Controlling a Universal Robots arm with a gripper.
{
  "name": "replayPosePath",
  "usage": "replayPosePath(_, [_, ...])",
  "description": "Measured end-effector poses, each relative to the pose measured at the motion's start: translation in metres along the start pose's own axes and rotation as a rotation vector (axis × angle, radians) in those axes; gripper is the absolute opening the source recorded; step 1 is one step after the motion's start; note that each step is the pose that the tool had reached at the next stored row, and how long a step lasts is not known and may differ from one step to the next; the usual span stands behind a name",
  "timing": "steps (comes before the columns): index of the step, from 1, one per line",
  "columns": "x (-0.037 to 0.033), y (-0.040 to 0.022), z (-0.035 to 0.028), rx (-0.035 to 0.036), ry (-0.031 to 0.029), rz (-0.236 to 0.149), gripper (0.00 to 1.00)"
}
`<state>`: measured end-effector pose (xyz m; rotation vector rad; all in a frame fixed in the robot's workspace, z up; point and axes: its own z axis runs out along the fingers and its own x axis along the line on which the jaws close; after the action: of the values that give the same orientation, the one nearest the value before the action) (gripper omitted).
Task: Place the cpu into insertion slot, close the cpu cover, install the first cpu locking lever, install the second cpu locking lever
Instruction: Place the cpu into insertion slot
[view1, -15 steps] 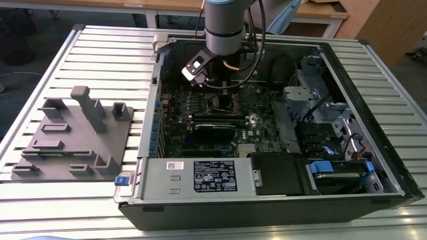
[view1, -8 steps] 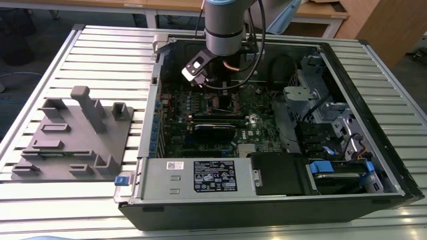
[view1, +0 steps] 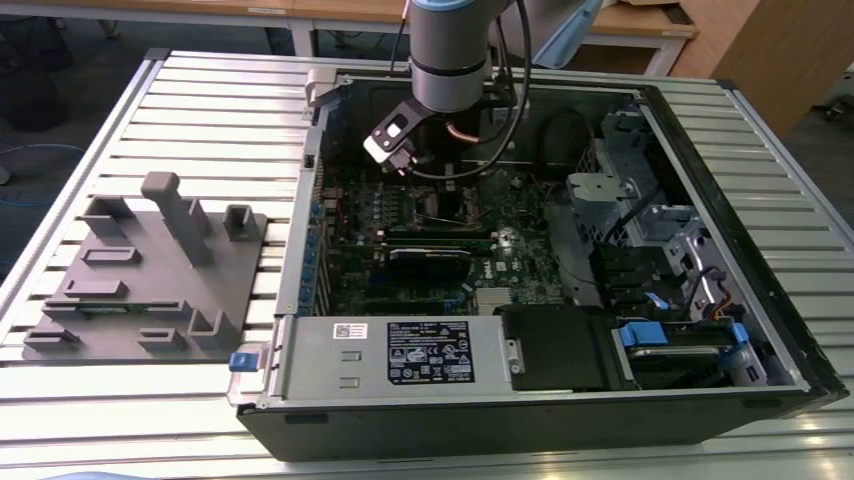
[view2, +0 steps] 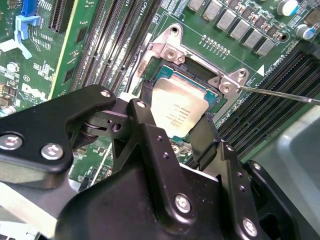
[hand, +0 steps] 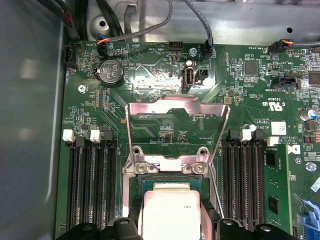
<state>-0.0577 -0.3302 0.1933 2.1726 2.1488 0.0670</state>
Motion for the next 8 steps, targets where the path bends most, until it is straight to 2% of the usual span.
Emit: replayPosePath(8, [0.0001, -0.0002, 0.0019, 0.0001, 0.0, 0.0, 0.54])
